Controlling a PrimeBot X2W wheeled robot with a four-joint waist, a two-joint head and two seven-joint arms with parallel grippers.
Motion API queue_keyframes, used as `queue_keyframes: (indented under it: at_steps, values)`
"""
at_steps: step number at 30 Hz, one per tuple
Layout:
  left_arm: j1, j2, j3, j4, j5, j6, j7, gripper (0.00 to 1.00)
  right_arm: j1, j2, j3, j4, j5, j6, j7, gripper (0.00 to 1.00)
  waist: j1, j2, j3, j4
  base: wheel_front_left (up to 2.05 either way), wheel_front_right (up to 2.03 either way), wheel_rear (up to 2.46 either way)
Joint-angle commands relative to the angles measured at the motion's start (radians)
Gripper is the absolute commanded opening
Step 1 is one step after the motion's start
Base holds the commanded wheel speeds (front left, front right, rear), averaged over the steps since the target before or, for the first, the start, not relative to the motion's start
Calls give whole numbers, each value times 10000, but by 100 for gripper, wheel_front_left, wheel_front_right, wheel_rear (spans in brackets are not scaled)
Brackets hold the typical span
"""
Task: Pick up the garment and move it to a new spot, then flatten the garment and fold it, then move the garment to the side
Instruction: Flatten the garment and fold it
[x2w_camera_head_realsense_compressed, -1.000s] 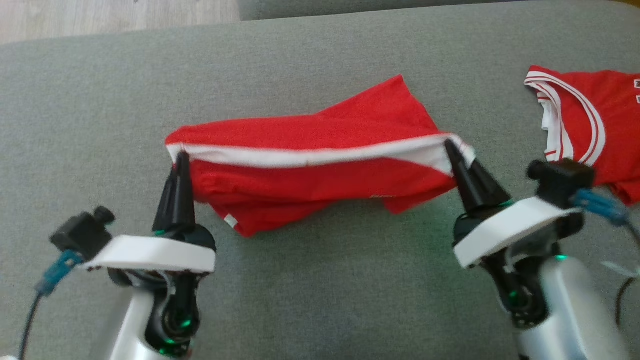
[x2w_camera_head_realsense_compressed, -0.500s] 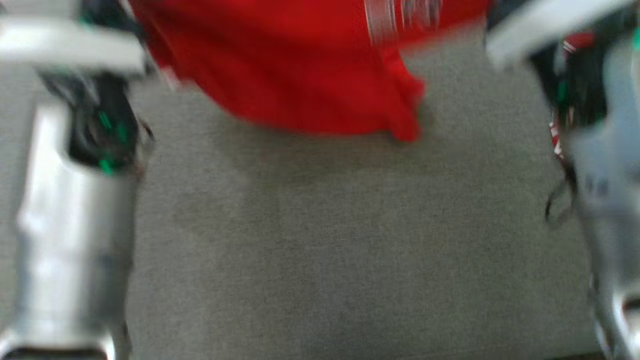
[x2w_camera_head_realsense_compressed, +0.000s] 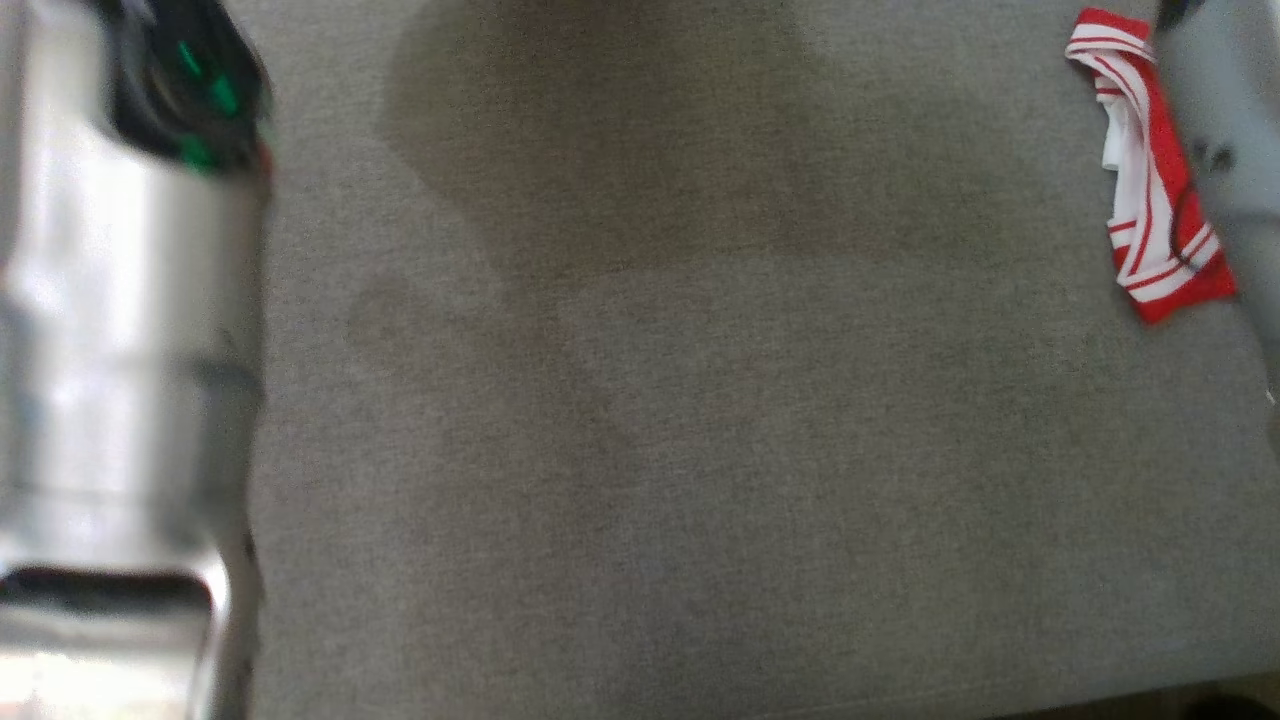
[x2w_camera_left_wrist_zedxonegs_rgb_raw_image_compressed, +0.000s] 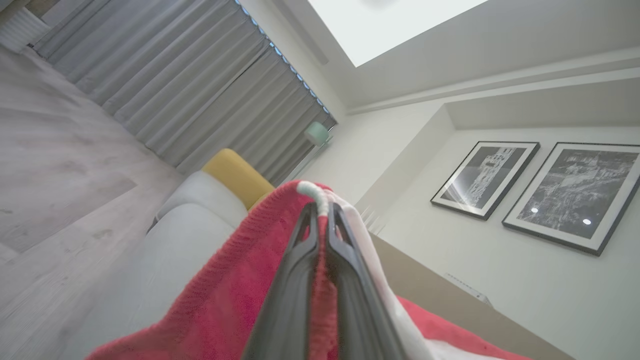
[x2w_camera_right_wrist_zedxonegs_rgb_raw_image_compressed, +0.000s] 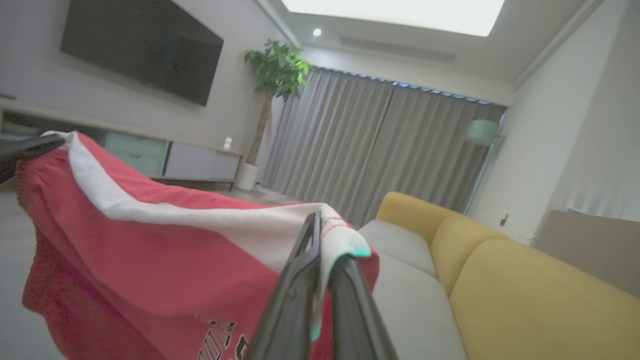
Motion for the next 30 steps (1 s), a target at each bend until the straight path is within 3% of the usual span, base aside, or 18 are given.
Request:
queue_keyframes:
  at_steps: [1, 3, 6, 11, 16, 22, 25, 28, 30]
  values:
    - [623, 354, -143, -101, -51, -54, -80, 0, 544, -221, 420, -126, 432, 67, 184, 0, -1, 0, -116, 71, 0, 0, 0]
    - [1031, 398, -435, -91, -56, -60, -124, 0, 851, -449, 840, -132, 821, 67, 329, 0, -1, 0, -177, 97, 0, 0, 0]
    - [2415, 501, -1176, -104, -394, -66, -238, 0, 1900, -1231, 1996, -482, 2301, 67, 981, 0, -1, 0, -448, 177, 0, 0, 0]
    - [5057, 527, -1729, -100, -1814, -68, 214, 0, 3835, -2916, 3558, -2059, 4802, 67, 2319, 0, -1, 0, -1228, 288, 0, 0, 0]
    - [7458, 1263, -2582, -1496, -2517, -69, 965, 0, 5583, -4639, 4062, -3780, 6378, 67, 3446, 0, -1, 0, -1996, 486, 0, 0, 0]
    - [9875, 2414, -3234, -4182, -3129, -63, 1755, 0, 8004, -6102, 2856, -5520, 7393, 67, 4135, 0, -1, 0, -2449, 810, 0, 0, 0]
    - [10843, 2951, -3304, -5388, -3353, 237, 2085, 0, 9369, -6681, 1861, -6197, 7682, 67, 4667, 0, -1, 0, -2511, 928, 0, 0, 0]
    - [11513, 3307, -3317, -6422, -3385, 652, 2214, 0, 10620, -7156, 433, -6515, 7285, 67, 5280, 0, -1, 0, -2493, 1030, 0, 0, 0]
    - [11678, 3311, -3273, -6864, -3290, 848, 2084, 0, 11161, -7000, -639, -6840, 6690, 67, 5629, 0, -1, 0, -2445, 1099, 0, 0, 0]
